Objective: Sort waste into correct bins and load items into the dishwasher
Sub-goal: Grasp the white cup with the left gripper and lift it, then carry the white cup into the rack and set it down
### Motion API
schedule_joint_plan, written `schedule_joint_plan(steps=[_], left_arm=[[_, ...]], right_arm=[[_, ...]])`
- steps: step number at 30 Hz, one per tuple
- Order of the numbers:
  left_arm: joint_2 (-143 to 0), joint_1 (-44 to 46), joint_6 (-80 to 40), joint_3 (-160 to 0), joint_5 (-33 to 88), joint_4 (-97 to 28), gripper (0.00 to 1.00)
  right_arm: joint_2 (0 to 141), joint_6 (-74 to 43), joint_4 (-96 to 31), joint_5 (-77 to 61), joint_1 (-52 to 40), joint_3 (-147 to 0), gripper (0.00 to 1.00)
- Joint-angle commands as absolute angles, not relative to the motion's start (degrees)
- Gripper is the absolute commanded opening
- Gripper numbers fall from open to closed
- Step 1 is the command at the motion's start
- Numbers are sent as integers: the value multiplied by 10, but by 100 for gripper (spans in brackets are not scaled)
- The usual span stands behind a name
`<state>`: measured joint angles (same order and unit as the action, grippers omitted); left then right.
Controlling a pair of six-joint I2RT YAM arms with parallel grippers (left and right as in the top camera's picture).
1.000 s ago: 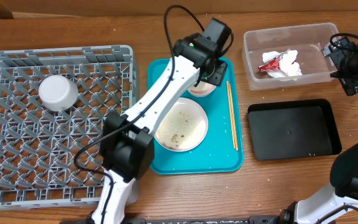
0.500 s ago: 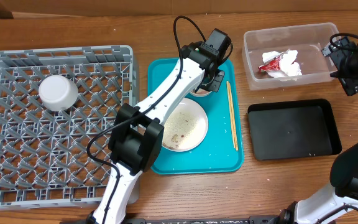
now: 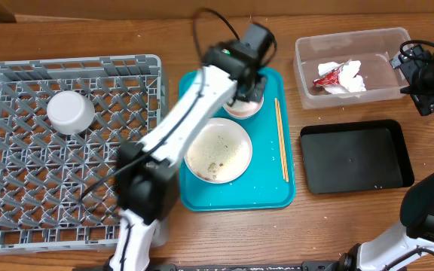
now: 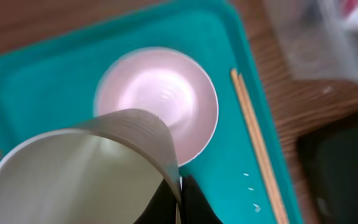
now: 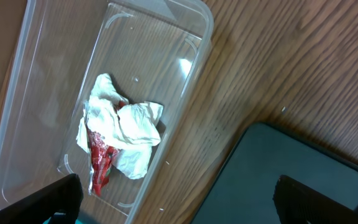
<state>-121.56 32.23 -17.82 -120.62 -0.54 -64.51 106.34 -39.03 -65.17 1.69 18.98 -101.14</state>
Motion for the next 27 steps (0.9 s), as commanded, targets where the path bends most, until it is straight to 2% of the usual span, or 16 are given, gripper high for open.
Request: schedule_joint_plan(steps=[1, 12, 22, 27], left_arm=[[-1119, 270, -215, -1232, -2, -673, 4], [-1085, 22, -196, -1218, 202, -897, 4], [-1085, -178, -53, -1172, 453, -912, 4], [-1085, -266, -3, -1106, 507, -914, 4]], right_arm=[[1058, -390, -649, 18, 187, -1013, 100], [1058, -390, -649, 18, 187, -1013, 100], [1058, -390, -649, 18, 187, -1013, 100], [1058, -390, -649, 18, 187, -1013, 100]])
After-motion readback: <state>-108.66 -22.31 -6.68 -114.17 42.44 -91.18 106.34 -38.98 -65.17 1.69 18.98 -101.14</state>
